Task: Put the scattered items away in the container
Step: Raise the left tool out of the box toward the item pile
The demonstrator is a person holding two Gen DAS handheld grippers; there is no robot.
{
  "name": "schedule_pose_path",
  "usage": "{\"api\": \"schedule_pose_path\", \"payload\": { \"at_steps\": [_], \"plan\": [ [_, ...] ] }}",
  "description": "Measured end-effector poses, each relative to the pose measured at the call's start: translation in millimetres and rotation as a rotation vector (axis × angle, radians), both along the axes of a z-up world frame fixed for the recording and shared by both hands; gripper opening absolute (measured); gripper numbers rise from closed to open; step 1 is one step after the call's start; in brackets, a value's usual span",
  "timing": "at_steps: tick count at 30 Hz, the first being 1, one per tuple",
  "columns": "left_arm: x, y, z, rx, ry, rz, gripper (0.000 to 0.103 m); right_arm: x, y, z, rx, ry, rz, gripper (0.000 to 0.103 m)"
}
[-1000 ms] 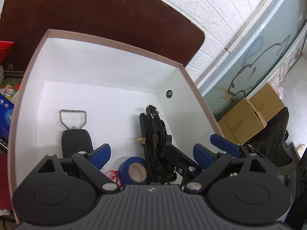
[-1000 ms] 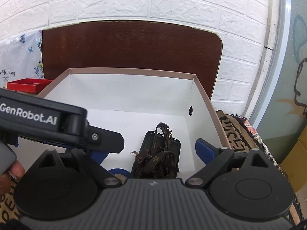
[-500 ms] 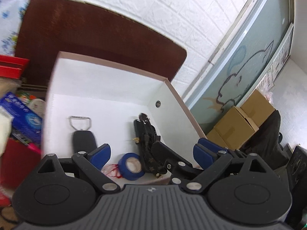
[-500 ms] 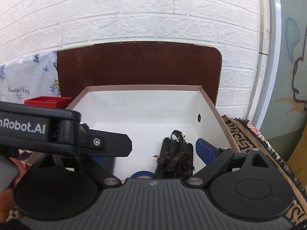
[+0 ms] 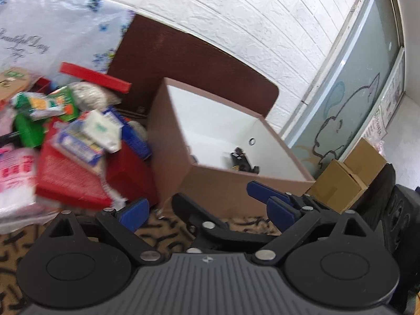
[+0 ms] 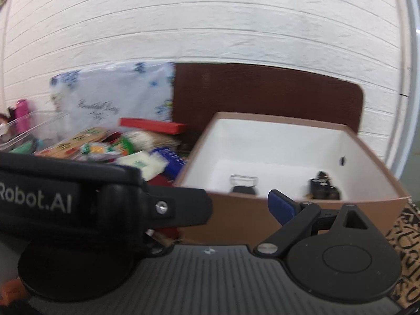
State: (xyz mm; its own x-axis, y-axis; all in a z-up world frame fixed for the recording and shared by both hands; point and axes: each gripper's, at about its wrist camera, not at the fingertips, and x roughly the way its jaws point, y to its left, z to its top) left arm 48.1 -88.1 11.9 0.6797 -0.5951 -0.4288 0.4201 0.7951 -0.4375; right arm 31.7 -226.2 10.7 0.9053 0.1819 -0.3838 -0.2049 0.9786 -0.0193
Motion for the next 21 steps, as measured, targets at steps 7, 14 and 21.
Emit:
{"api": "schedule_pose_path", "payload": {
  "at_steps": [7,14,21],
  "plan": [
    [-10,44,-18,0.009,0.024,0.076,0.099,-8,63,-23,-0.008,0.034,0.104,0.094],
    [-2,82,-25,-0.03,0.049,0.162,0.099,2,85,-32,0.079,0.077,0.125,0.093],
    [7,126,-21,-0.075,0.031,0.265,0.098,13,89,-27,0.065,0.054,0.097,0.092]
  ]
}}
